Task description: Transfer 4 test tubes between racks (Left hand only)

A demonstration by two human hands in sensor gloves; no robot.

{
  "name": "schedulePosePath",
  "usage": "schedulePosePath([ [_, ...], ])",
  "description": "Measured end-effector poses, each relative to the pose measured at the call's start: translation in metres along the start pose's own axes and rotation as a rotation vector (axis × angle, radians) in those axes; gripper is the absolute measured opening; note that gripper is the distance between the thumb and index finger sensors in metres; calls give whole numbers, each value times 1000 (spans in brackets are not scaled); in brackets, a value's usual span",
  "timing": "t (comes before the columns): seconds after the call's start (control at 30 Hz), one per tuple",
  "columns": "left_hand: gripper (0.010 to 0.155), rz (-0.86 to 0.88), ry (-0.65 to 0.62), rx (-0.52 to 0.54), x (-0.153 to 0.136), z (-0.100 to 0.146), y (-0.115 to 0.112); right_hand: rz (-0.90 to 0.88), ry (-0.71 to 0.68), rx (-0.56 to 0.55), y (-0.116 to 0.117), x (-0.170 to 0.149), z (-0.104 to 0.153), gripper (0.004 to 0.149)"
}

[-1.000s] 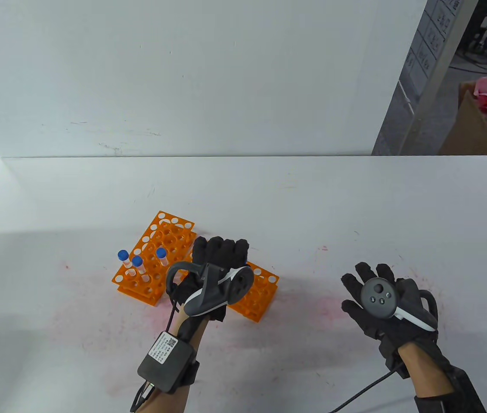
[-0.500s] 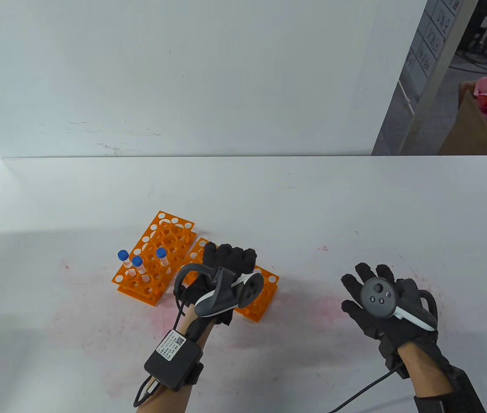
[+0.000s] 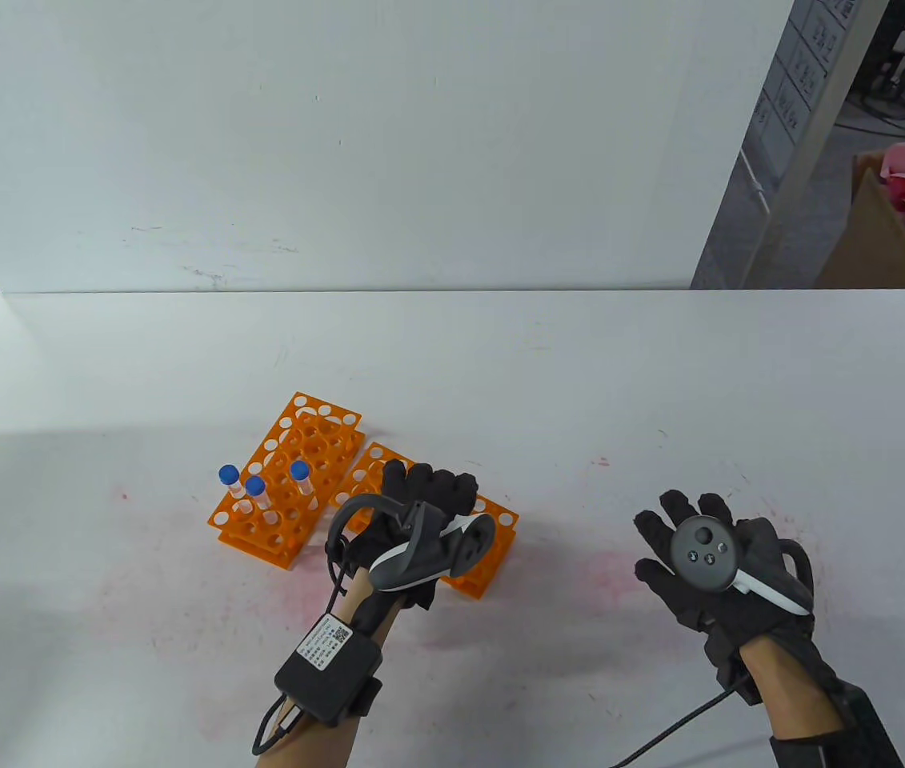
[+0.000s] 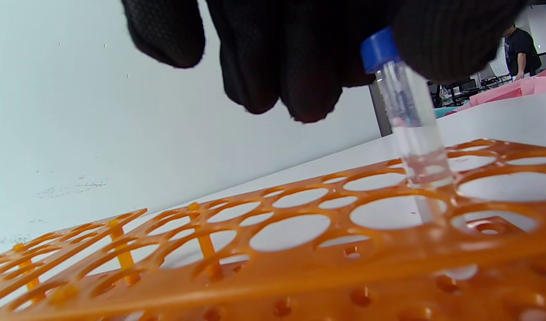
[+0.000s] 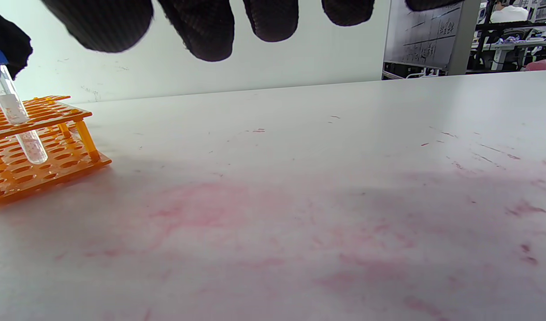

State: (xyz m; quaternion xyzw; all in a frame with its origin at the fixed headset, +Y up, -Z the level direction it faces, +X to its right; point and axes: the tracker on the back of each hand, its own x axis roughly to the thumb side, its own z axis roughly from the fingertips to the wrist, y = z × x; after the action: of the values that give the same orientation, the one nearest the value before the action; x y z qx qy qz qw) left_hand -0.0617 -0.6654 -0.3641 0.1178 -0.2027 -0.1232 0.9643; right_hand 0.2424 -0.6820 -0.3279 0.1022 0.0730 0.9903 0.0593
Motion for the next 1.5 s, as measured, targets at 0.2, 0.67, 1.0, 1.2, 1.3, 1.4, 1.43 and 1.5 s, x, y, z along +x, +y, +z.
schedulePosePath([
  [0.2, 59, -7, -5, -10, 2, 1, -2, 1, -2, 4, 0, 0, 0, 63],
  [0.67, 58, 18, 13, -2, 2, 2, -4, 2, -5, 13, 1, 1, -1, 63],
  [1.0, 59, 37, 20, -3, 1, 2, -5, 1, -5, 21, 2, 1, -1, 63],
  [1.2, 61, 30, 19, -44, 0, 1, -4, 1, -5, 28, 2, 1, -1, 63],
  [1.3, 66, 46, 19, -70, -2, 0, -3, 2, -5, 36, 3, 1, -1, 63],
  [1.4, 69, 38, 11, -79, -8, 0, 2, 0, -5, 37, 3, 1, -1, 63],
  [1.43, 70, 39, 11, -83, -12, 1, 4, 1, -6, 37, 3, 1, -1, 63],
  [1.5, 70, 65, 28, -80, -21, 2, 7, -4, -14, 38, 3, 1, -1, 63],
])
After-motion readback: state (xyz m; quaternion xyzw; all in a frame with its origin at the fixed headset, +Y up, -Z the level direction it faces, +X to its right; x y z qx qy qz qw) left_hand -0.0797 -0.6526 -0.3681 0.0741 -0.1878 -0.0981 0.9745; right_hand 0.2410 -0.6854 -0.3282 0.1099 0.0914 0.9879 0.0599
